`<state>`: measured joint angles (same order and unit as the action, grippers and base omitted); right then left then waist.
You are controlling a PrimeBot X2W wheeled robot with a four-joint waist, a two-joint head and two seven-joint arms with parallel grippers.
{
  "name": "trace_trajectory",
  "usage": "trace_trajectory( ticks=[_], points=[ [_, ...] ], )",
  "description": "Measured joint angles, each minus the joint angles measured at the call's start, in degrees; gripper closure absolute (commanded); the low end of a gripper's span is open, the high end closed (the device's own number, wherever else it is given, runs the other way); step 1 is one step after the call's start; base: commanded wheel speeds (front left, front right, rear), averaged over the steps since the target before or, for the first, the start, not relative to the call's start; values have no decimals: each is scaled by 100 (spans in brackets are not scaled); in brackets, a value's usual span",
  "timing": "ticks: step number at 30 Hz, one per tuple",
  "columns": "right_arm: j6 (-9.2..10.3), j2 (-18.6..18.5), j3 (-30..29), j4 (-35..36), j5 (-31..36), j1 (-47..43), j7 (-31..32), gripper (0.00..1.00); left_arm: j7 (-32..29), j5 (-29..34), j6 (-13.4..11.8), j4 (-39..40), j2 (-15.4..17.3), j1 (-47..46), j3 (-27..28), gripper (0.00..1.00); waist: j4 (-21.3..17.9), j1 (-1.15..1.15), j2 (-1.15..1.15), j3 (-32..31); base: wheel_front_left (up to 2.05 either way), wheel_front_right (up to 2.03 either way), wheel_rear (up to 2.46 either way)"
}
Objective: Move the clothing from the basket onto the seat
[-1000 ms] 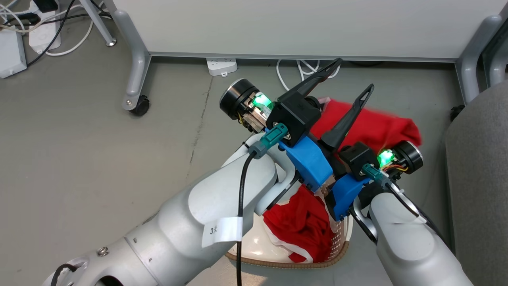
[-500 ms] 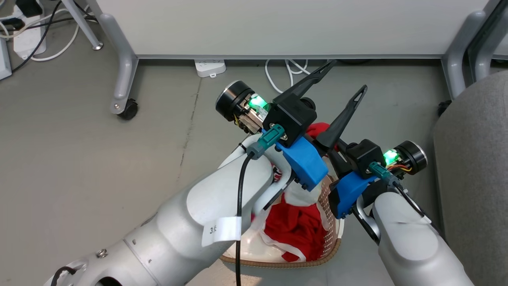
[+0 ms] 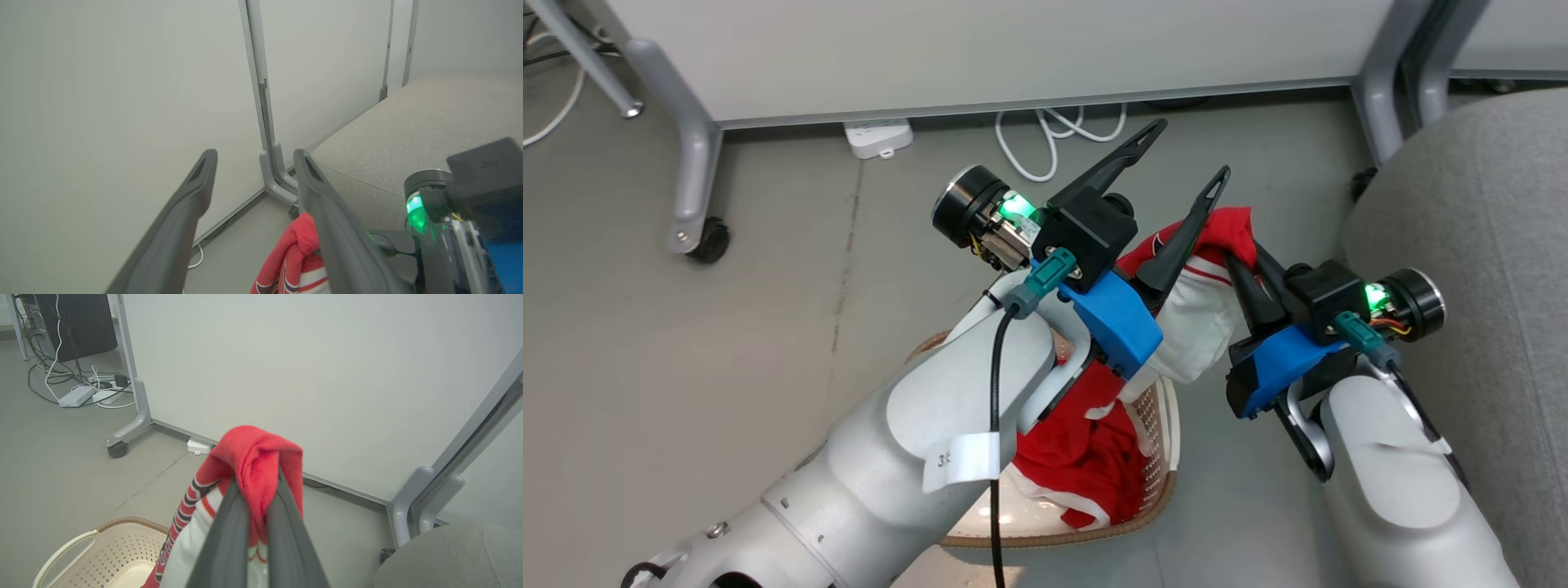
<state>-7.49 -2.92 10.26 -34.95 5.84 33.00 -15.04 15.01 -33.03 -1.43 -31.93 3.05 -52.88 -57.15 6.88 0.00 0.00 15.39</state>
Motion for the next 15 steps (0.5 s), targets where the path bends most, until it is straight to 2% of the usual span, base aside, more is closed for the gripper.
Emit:
trace_trajectory(
  ticks=[15],
  points=[
    [0, -54, -611, 1099, -91, -303, 0, 100, -1, 442, 199, 16, 15, 273, 93, 0, -928, 0, 0, 140, 0, 0, 0]
  ],
)
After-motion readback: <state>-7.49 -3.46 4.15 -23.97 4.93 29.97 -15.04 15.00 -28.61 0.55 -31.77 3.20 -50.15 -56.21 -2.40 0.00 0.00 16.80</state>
